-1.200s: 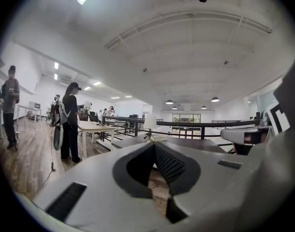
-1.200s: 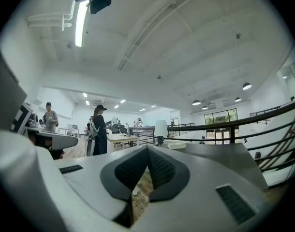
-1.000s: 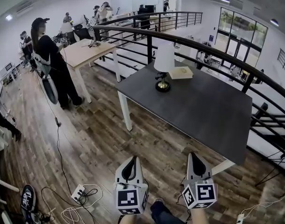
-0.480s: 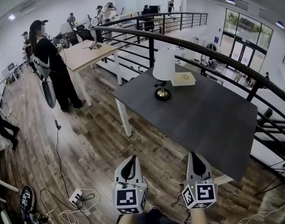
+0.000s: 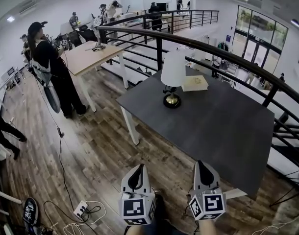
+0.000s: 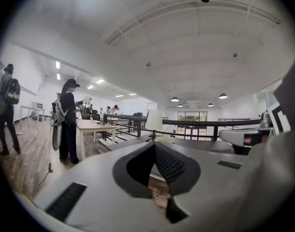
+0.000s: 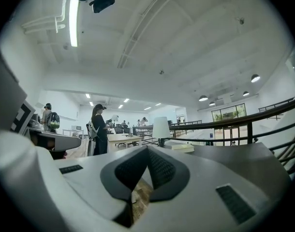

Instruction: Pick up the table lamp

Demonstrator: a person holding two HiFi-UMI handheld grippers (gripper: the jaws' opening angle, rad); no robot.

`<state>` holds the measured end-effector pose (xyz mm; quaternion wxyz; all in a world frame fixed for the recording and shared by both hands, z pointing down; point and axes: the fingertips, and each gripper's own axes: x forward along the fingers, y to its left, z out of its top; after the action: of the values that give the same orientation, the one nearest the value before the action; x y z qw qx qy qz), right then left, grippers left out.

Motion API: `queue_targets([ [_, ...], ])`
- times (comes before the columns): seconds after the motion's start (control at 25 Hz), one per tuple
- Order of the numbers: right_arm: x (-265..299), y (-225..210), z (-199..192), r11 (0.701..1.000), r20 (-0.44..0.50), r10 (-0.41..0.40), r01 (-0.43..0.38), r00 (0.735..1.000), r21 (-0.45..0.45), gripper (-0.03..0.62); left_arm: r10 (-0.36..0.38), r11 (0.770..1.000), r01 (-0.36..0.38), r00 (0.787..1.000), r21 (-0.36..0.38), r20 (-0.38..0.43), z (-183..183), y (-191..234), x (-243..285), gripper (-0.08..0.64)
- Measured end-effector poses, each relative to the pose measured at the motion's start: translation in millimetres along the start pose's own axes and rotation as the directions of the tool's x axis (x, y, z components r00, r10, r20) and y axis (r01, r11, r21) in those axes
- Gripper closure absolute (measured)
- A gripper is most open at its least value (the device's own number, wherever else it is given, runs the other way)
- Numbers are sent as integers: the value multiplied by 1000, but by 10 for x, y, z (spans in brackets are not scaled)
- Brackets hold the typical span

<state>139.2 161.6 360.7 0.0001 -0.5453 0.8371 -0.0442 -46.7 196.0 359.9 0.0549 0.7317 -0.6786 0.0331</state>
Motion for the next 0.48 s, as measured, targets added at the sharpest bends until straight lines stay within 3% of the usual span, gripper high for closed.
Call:
queue_targets([
  [0.48,1005,-158,51,999,-2,-44,44,999,-3,598,-50,999,50,999,-11,-7,68,301,1053,549],
])
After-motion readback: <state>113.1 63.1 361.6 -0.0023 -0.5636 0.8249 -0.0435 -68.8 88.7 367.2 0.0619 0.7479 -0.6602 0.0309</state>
